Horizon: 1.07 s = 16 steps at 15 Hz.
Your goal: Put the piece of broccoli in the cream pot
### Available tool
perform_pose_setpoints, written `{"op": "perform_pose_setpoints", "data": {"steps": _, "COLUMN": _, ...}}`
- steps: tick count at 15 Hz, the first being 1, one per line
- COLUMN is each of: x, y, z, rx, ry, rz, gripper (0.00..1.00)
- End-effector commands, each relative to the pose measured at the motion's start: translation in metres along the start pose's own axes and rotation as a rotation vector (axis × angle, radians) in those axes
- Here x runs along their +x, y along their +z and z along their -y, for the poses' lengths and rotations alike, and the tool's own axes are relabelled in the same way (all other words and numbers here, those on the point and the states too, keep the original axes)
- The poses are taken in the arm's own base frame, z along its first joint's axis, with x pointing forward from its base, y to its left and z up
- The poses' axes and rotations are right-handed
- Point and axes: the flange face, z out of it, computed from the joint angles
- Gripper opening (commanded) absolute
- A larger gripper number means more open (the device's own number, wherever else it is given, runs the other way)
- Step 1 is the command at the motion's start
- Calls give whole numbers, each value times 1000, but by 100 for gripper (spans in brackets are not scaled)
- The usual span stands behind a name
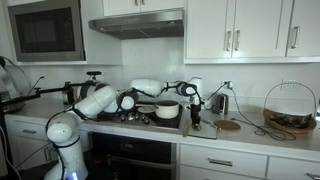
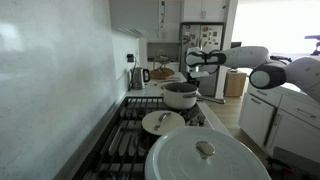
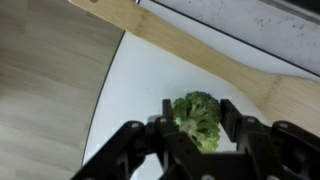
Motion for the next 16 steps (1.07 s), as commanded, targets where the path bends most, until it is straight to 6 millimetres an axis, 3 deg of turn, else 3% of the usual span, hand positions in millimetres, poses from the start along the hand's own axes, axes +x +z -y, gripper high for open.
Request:
{"op": "perform_pose_setpoints", "data": {"steps": 1, "x": 1, "y": -6, "z": -2, "rx": -8, "ry": -17, "rz": 3, "gripper": 22}}
{"op": "perform_pose_setpoints", "data": {"steps": 7, "x": 0, "y": -10, "z": -4, "rx": -9, "ry": -14, "rz": 2, "gripper": 18}}
{"op": "perform_pose_setpoints", "data": {"steps": 8, "x": 1, "y": -10, "z": -4, "rx": -8, "ry": -13, "rz": 1, "gripper": 8}}
{"op": "perform_pose_setpoints", "data": {"steps": 10, "x": 1, "y": -10, "z": -4, "rx": -8, "ry": -14, "rz": 1, "gripper": 2}}
{"op": "perform_pose_setpoints", "data": {"steps": 16, "x": 1, "y": -15, "z": -3, "rx": -5, "ry": -14, "rz": -7, "gripper": 3}}
